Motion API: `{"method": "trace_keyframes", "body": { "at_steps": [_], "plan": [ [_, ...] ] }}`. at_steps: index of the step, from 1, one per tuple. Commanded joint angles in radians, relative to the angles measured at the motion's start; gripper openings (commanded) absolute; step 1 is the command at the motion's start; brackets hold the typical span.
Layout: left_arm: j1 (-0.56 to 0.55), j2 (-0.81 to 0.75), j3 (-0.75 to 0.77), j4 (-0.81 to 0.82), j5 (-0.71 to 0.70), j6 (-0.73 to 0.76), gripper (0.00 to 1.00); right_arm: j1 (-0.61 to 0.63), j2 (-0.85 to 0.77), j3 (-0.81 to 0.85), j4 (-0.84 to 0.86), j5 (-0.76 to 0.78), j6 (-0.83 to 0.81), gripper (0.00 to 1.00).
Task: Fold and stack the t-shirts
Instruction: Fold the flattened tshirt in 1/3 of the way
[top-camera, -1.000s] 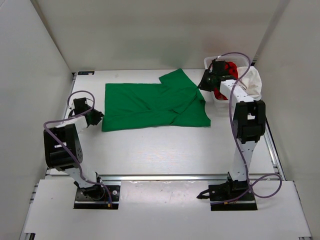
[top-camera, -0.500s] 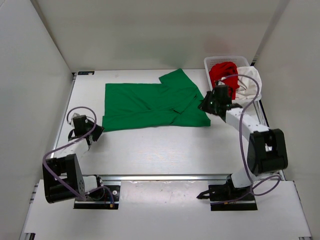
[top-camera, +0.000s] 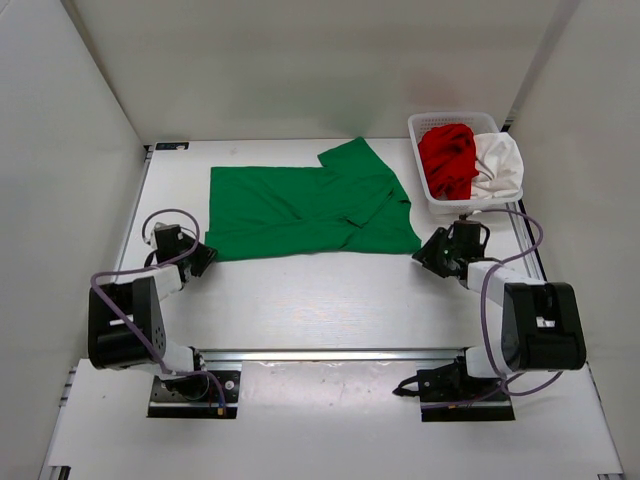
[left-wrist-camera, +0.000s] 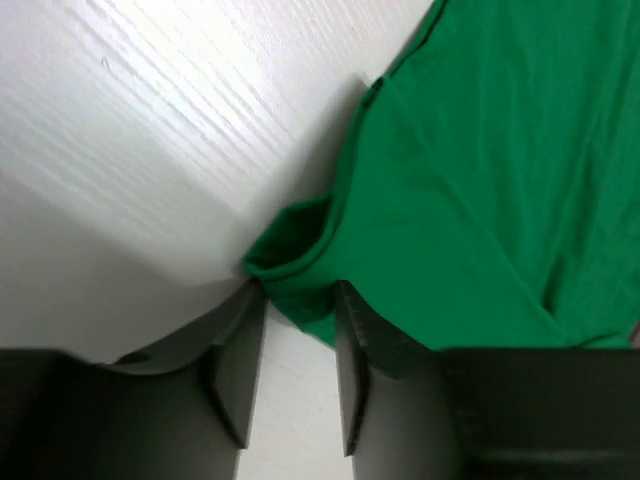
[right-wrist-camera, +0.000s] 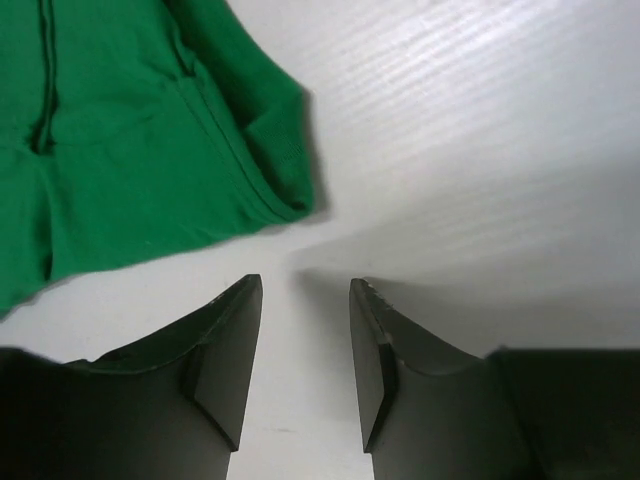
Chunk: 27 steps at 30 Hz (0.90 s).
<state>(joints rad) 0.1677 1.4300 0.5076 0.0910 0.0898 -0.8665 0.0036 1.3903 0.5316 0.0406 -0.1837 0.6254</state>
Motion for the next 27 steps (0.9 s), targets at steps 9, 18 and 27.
{"method": "trace_keyframes", "body": {
  "at_steps": [9, 18, 27],
  "plan": [
    [-0.011, 0.124, 0.083, 0.016, -0.019, -0.006, 0.06, -0.001, 0.197, 0.117, 0.201, -0.049, 0.016, 0.18],
    [0.004, 0.126, 0.132, -0.077, -0.048, 0.059, 0.0, -0.036, 0.127, 0.079, 0.151, -0.02, 0.059, 0.0],
    [0.102, -0.031, -0.03, -0.183, -0.03, 0.135, 0.0, -0.031, -0.126, -0.132, 0.079, 0.01, 0.109, 0.0]
  ]
}}
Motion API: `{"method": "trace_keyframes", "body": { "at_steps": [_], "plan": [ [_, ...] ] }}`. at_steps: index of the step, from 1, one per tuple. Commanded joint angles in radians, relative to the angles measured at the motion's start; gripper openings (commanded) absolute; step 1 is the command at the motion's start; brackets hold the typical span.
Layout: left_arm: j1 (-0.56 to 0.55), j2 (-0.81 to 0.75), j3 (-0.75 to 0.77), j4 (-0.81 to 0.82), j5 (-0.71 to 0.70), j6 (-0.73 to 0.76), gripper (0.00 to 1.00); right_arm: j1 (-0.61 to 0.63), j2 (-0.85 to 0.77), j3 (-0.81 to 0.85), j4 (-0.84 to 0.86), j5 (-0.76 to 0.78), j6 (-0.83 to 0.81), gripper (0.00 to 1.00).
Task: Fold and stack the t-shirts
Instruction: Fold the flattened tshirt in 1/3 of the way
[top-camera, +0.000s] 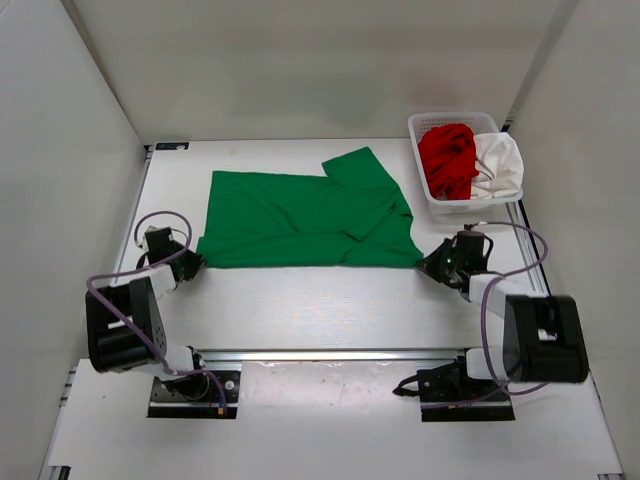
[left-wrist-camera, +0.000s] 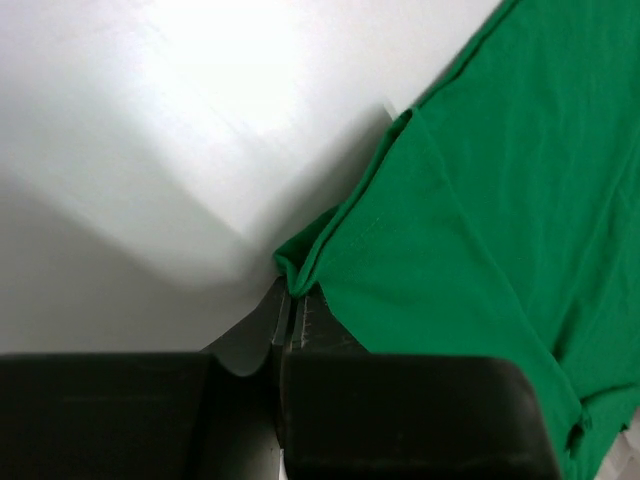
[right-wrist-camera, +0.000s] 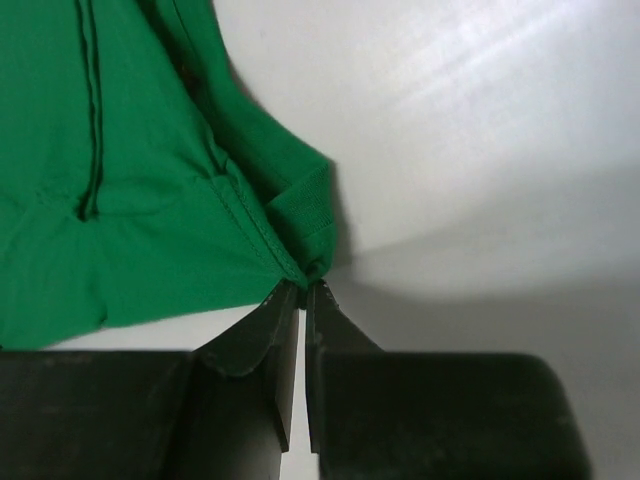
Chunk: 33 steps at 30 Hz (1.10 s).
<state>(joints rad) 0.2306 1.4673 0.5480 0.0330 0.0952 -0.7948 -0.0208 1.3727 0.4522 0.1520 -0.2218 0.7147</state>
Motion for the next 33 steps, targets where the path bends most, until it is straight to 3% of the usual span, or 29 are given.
{"method": "trace_keyframes", "body": {
  "at_steps": [1, 7, 10, 11, 13, 16, 19, 21, 24, 26, 29, 31, 33],
  "plan": [
    [0.05, -0.112, -0.086, -0.136, -0.037, 0.072, 0.0, -0.02, -0.16, -0.09, -0.054, 0.045, 0.022, 0.0],
    [0.095, -0.348, -0.201, -0.283, -0.02, 0.123, 0.02, -0.042, -0.498, -0.253, -0.187, 0.019, 0.034, 0.0],
    [0.078, -0.476, -0.227, -0.332, -0.057, 0.109, 0.33, -0.038, -0.618, -0.27, -0.279, 0.038, 0.02, 0.0],
    [0.066, -0.511, -0.236, -0.335, -0.051, 0.112, 0.38, -0.038, -0.635, -0.27, -0.299, 0.036, 0.012, 0.02],
    [0.062, -0.542, -0.235, -0.338, -0.045, 0.106, 0.5, -0.042, -0.643, -0.265, -0.316, 0.036, -0.001, 0.23],
    [0.075, -0.544, -0.212, -0.349, -0.02, 0.117, 0.64, -0.038, -0.63, -0.221, -0.341, 0.035, -0.026, 0.42],
    [0.069, -0.558, -0.145, -0.377, -0.017, 0.124, 0.67, -0.005, -0.64, -0.144, -0.381, 0.059, -0.044, 0.46],
    [0.039, -0.561, -0.1, -0.369, -0.02, 0.131, 0.63, 0.045, -0.64, -0.09, -0.382, 0.087, -0.047, 0.44],
    [-0.062, -0.547, -0.092, -0.295, -0.006, 0.128, 0.54, 0.175, -0.569, -0.034, -0.335, 0.124, -0.041, 0.27],
    [-0.275, -0.523, -0.092, -0.221, -0.085, 0.088, 0.5, 0.312, -0.43, -0.003, -0.264, 0.151, -0.032, 0.01],
    [-0.544, -0.444, -0.076, -0.115, -0.19, 0.039, 0.46, 0.396, -0.237, 0.074, -0.157, 0.107, -0.07, 0.0],
    [-0.667, -0.363, -0.039, -0.072, -0.23, 0.034, 0.44, 0.404, -0.132, 0.172, -0.115, 0.063, -0.096, 0.01],
    [-0.747, -0.303, -0.016, -0.01, -0.227, 0.057, 0.44, 0.42, -0.031, 0.224, -0.111, 0.076, -0.125, 0.12]
  ]
}}
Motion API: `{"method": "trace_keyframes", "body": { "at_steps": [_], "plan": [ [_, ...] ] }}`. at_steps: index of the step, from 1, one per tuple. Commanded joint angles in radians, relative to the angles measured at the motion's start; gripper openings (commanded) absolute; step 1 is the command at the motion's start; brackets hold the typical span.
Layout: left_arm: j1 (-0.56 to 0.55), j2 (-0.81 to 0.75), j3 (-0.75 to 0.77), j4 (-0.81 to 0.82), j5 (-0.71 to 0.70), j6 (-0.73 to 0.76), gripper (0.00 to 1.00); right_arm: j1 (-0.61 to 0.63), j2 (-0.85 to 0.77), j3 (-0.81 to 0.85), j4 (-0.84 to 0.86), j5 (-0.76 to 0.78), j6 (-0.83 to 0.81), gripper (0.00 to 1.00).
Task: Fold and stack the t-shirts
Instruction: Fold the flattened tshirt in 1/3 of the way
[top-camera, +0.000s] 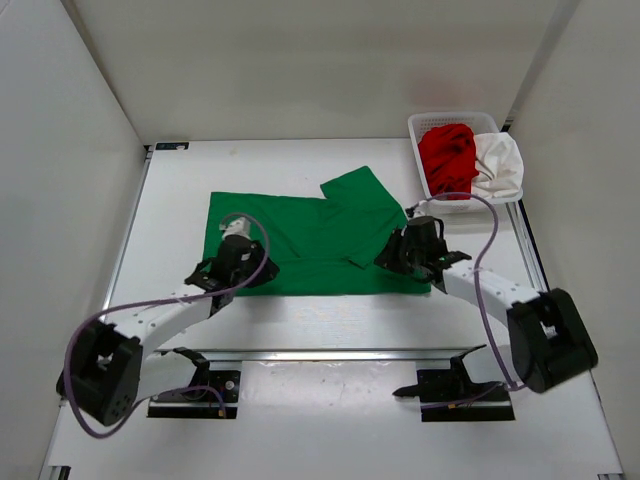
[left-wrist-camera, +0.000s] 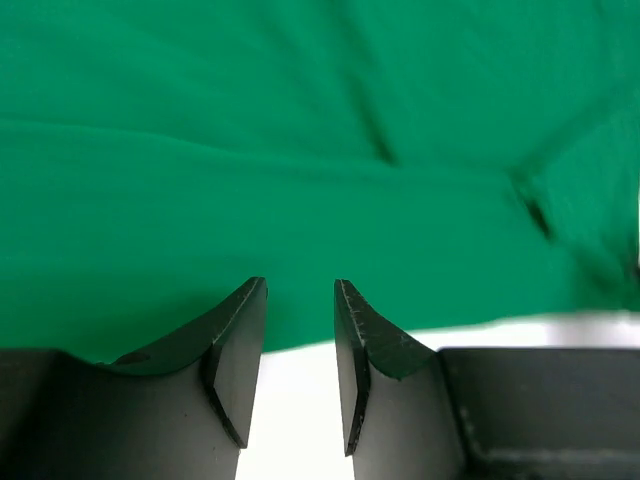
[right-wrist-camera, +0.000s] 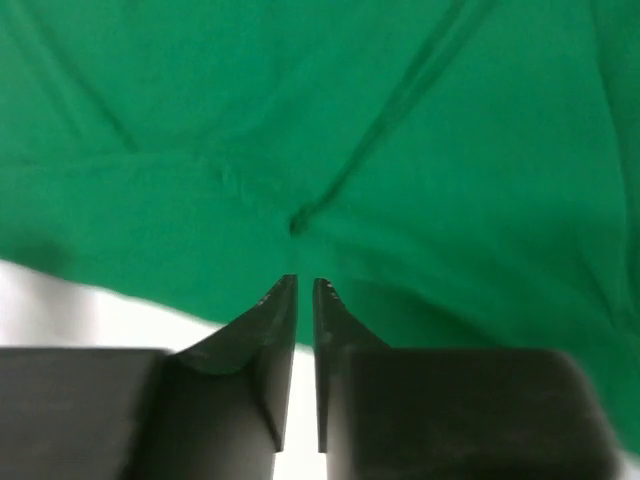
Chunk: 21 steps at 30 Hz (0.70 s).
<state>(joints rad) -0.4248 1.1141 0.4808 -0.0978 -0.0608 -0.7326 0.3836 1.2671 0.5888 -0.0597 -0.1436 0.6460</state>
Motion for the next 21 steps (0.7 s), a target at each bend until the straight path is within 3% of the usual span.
{"method": "trace_keyframes", "body": {
  "at_steps": [1, 3, 5, 10, 21],
  "plan": [
    [-0.118, 0.078, 0.056, 0.136, -0.054, -0.002, 0.44, 0.015, 0.09, 0.103, 0.115, -0.005, -0.055, 0.17],
    [-0.143, 0.108, 0.045, 0.208, -0.036, 0.01, 0.45, -0.011, 0.165, 0.106, 0.152, -0.043, -0.04, 0.28],
    [-0.161, 0.13, 0.035, 0.237, -0.011, 0.012, 0.45, -0.017, 0.215, 0.126, 0.169, -0.063, -0.034, 0.3],
    [-0.169, 0.159, -0.016, 0.293, 0.041, 0.007, 0.45, 0.012, 0.307, 0.155, 0.164, -0.039, -0.005, 0.24],
    [-0.125, 0.135, -0.079, 0.342, 0.085, -0.033, 0.46, 0.028, 0.293, 0.114, 0.141, 0.048, 0.032, 0.27]
  ]
}}
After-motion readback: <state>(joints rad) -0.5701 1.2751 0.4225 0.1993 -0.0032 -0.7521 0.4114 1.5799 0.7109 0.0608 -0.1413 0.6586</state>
